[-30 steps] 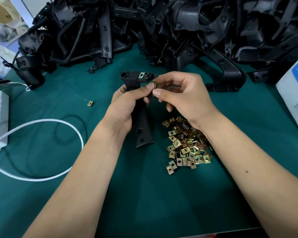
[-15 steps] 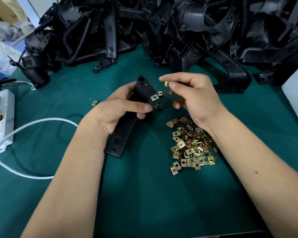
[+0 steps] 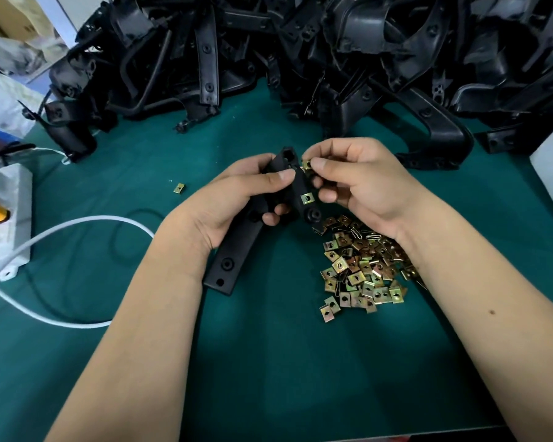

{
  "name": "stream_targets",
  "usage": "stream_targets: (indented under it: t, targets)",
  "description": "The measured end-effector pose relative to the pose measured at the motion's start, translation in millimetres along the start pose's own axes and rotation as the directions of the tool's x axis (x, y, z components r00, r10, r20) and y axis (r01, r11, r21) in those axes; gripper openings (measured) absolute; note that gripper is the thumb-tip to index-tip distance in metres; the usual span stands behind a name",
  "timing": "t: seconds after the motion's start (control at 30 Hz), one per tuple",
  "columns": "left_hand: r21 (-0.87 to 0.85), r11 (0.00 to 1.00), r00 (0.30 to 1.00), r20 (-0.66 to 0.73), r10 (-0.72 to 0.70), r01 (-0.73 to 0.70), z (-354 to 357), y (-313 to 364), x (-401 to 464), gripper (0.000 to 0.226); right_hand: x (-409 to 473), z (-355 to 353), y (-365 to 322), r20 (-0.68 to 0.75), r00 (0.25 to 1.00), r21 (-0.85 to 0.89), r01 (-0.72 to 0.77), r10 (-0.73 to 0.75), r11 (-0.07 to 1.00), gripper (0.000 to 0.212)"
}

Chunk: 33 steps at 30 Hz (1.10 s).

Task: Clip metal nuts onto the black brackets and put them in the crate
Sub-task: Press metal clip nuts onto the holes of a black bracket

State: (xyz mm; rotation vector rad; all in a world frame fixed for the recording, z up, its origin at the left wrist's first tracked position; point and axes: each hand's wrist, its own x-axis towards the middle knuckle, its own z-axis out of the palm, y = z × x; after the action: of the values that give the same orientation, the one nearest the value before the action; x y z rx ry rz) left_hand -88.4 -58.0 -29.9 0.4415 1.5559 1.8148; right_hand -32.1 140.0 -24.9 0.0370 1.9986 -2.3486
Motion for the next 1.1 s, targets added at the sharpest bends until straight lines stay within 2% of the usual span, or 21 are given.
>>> stream_targets:
  t: [0.3,0.53,0.73,0.93,1.1]
  targets:
    - [0.031,0.999,1.0,0.017,-0.017,0.017,1.0,-0.2,0.4,0.033,-1.5,3.6,0.1,-0.01,0.999,-0.043,0.034,-0.035,0.998,0.014]
    - [0.015,1.0,1.0,0.013,-0.015,0.015,1.6,0.9,-0.4,0.033,-0.6,1.7,-0.8,-0.046,0.999,0.035,0.005,-0.003,0.999,0.019]
    - [0.033,0.999,1.0,0.015,-0.02,0.019,3.2,2.6,-1.9,0.034,-0.7,1.1,-0.2,-0.034,0.999,0.025,0.016,-0.015,1.0,0.02]
    - [0.145,0.989,1.0,-0.002,0.014,-0.013,6.5,1.0,-1.6,0.029,-1.3,1.1,0.9,-0.047,0.999,0.02,0.004,-0.003,1.0,0.019]
    - [0.194,0.98,0.999,0.017,0.039,-0.041,8.3,-1.5,-2.3,0.03,-3.7,-0.1,1.0,-0.002,1.0,0.057,0.017,-0.017,0.998,0.022]
